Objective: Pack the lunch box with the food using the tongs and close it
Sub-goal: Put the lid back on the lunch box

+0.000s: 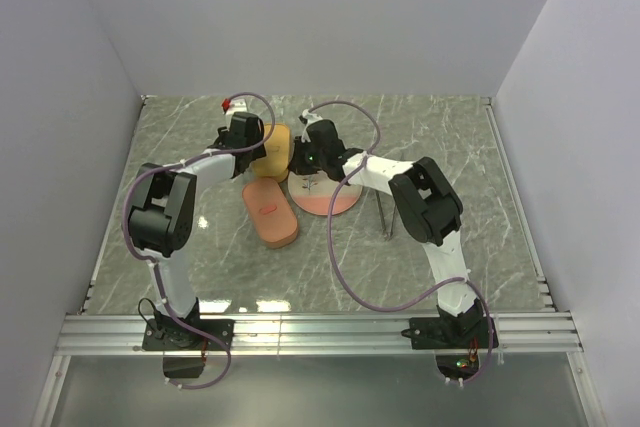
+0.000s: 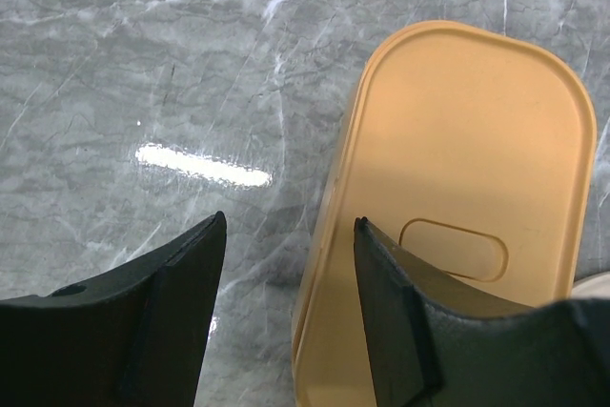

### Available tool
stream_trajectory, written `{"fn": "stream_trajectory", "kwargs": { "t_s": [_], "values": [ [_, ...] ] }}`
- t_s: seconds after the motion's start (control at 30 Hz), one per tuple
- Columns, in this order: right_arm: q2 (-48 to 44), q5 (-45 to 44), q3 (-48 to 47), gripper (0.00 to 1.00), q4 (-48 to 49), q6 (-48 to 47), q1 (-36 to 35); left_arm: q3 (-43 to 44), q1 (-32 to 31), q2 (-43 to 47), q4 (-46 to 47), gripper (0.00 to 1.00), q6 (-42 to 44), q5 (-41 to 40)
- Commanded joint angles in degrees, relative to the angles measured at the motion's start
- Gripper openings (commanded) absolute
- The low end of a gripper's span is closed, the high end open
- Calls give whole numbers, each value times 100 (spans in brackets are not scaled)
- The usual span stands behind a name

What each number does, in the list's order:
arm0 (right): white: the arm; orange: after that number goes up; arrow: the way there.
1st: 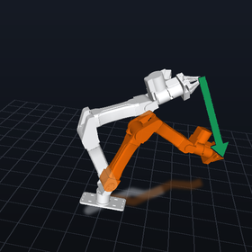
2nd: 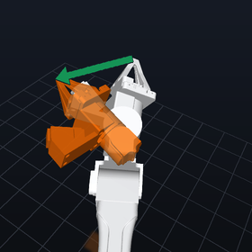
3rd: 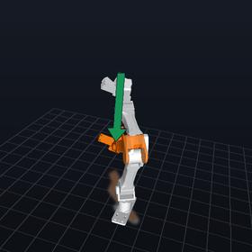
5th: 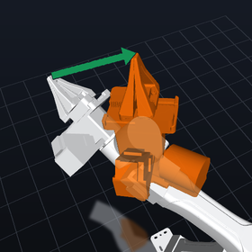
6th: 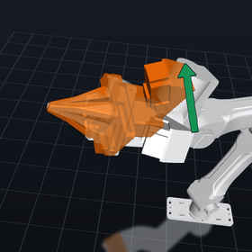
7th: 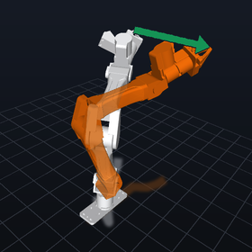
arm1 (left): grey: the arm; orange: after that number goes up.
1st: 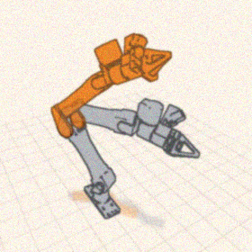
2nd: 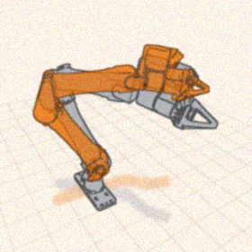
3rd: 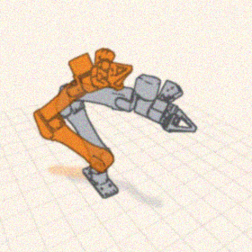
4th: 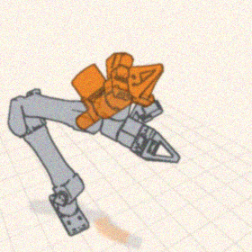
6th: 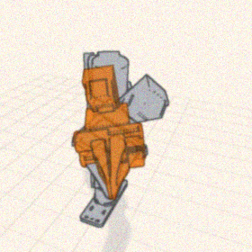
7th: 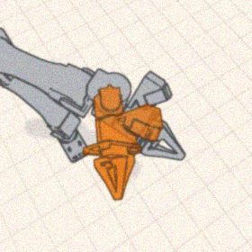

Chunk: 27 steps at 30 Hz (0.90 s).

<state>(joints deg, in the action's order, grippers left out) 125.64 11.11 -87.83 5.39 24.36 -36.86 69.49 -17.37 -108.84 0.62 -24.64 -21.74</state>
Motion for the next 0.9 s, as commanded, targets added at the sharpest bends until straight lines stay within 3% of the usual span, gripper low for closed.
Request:
{"fn": "stream_trajectory", "kwargs": {
  "t_s": [0.0, 0.4, 0.87],
  "values": [
    [-67, -144, -181, 10, 6, -107, -58, 257, 23, -146, 26, 61, 126, 82],
    [-523, -523, 178, 9, -56, -283, -58, 152, 23, 91, 412, 62, 162, 38],
    [-1007, -48, 600, 11, 498, -212, -84, 56, 14, 186, 728, 62, 179, 20]
  ]
}}
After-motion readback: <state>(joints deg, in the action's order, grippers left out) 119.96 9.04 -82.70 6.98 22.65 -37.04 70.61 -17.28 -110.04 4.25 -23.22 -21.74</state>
